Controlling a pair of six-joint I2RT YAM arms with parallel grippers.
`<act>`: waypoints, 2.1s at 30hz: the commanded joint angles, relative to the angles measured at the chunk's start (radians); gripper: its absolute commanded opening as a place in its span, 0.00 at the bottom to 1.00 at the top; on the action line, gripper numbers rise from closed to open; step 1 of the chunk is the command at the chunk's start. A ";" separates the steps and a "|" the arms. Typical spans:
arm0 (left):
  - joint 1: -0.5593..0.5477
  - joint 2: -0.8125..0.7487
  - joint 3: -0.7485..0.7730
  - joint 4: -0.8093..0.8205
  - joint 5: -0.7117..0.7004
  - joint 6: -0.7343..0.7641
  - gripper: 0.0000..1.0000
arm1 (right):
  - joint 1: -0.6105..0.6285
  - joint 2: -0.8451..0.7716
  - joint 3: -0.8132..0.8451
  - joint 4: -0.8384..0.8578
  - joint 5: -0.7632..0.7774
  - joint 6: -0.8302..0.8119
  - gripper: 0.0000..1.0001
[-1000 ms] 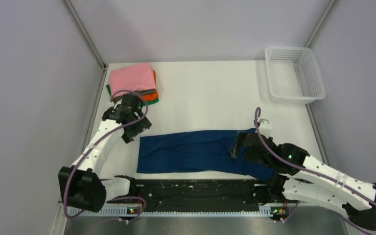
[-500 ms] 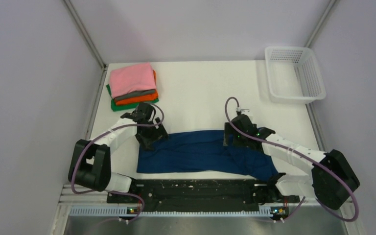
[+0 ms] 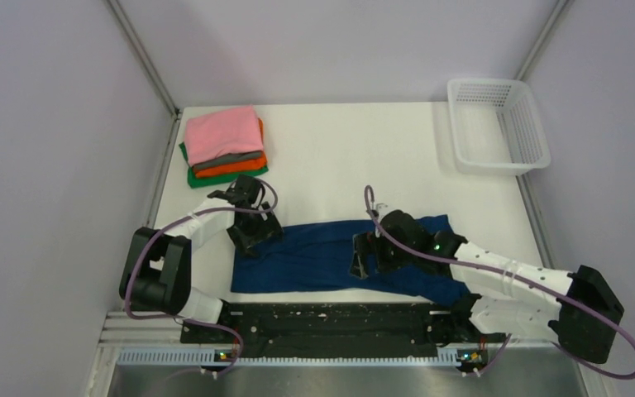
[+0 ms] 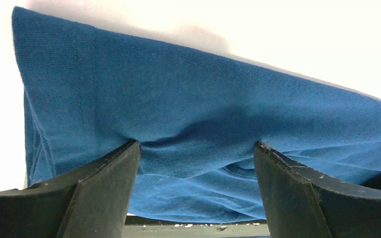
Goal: Fold and stack the t-shirts
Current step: Fold the other side of the tshirt into a rectangle, then rotate the tshirt 90 degrees
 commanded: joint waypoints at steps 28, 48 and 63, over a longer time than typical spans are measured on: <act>-0.048 -0.005 -0.007 -0.069 -0.116 -0.001 0.88 | -0.561 0.215 -0.081 0.174 -0.002 0.151 0.99; -0.439 0.019 0.043 0.154 -0.111 -0.529 0.88 | -0.520 1.448 1.470 -0.020 -0.187 -0.340 0.98; -0.615 0.208 0.304 0.165 -0.059 -0.395 0.89 | -0.404 1.475 1.843 -0.031 -0.223 -0.554 0.99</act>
